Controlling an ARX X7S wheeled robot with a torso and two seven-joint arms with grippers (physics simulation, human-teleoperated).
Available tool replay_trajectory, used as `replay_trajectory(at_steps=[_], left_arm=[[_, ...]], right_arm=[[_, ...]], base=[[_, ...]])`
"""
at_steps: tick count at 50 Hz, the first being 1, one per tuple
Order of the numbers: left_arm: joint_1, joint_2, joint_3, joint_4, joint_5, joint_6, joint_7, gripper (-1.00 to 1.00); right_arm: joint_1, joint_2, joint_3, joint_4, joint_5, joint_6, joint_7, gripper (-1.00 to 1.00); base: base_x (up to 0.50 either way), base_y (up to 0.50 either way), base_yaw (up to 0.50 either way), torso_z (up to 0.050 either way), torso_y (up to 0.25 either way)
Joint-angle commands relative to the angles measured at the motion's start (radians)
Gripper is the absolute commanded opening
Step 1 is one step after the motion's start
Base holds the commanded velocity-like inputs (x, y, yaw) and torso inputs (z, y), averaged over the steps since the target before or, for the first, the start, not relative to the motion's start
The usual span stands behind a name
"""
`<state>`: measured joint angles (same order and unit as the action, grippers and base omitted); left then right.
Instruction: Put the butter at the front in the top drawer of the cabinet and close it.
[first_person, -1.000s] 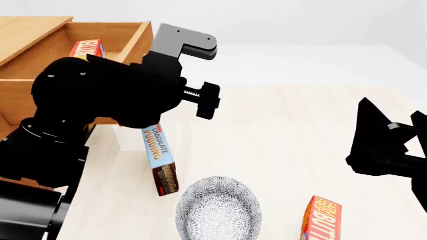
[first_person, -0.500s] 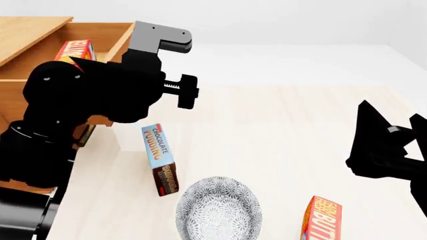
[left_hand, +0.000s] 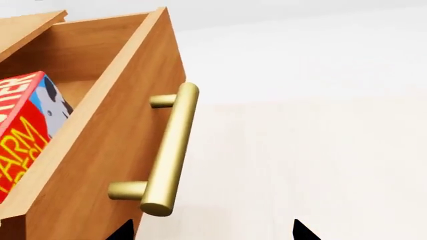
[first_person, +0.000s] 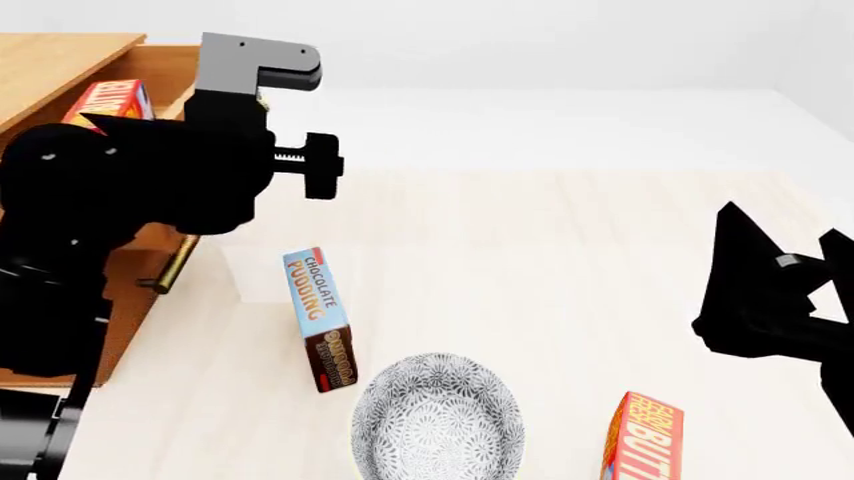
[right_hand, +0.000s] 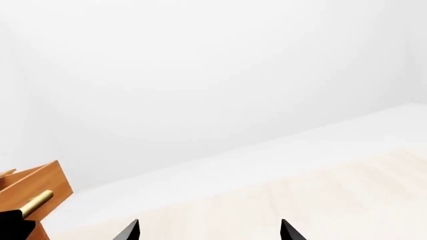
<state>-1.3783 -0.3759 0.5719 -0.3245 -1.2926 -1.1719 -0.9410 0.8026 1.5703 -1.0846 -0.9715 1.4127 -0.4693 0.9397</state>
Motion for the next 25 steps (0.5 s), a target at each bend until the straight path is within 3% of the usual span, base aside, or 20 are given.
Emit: replay_trajectory(at_steps=[1,25], left_arm=[[-0.014,-0.051,0.028,-0.026,0.093,0.027,0.004,1.00],[-0.081,-0.118,0.122,-0.131,0.237,0.063,0.066,1.00]], right_arm=[[-0.001,0.000,0.004,0.003,0.002,0.003,-0.003,1.00],[-0.022,0.000,-0.008,0.010,-0.020,-0.021,-0.003,1.00]], base=[[0.00,0.00,0.00,0.000,0.000],[0.00,0.00,0.00,0.000,0.000]])
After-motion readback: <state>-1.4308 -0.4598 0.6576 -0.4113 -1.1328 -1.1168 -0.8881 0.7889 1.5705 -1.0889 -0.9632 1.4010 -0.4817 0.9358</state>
